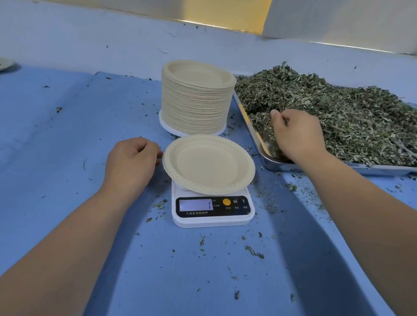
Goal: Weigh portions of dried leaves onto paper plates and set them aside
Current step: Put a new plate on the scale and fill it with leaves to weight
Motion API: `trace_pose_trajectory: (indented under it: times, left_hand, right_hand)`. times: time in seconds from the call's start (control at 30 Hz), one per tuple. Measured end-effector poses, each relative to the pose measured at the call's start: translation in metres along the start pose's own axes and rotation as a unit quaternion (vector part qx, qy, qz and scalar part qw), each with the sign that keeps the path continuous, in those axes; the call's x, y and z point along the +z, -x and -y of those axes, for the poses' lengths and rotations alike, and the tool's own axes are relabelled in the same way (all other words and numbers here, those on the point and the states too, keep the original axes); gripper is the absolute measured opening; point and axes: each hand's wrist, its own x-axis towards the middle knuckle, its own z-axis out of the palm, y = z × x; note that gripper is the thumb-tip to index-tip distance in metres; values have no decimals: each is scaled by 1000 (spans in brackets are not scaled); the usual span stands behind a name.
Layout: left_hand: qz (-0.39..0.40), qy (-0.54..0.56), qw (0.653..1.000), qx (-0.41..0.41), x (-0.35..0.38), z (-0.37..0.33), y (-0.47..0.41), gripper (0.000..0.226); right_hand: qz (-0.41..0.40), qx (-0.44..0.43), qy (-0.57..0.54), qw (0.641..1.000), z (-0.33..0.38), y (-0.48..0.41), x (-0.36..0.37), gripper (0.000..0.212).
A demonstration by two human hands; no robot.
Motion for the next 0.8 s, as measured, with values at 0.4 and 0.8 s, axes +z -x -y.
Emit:
trace_pose_trajectory:
  times: [0.4, 0.8]
  left_hand:
    - [7, -8, 1000, -5, -1, -1, 1, 29]
    - [6, 3, 1000, -7, 0, 0, 0, 24]
  right_hand:
    - [-64, -29, -47, 996, 47, -22, -39, 56]
    - [175, -189, -9, 966, 141, 56, -10, 43]
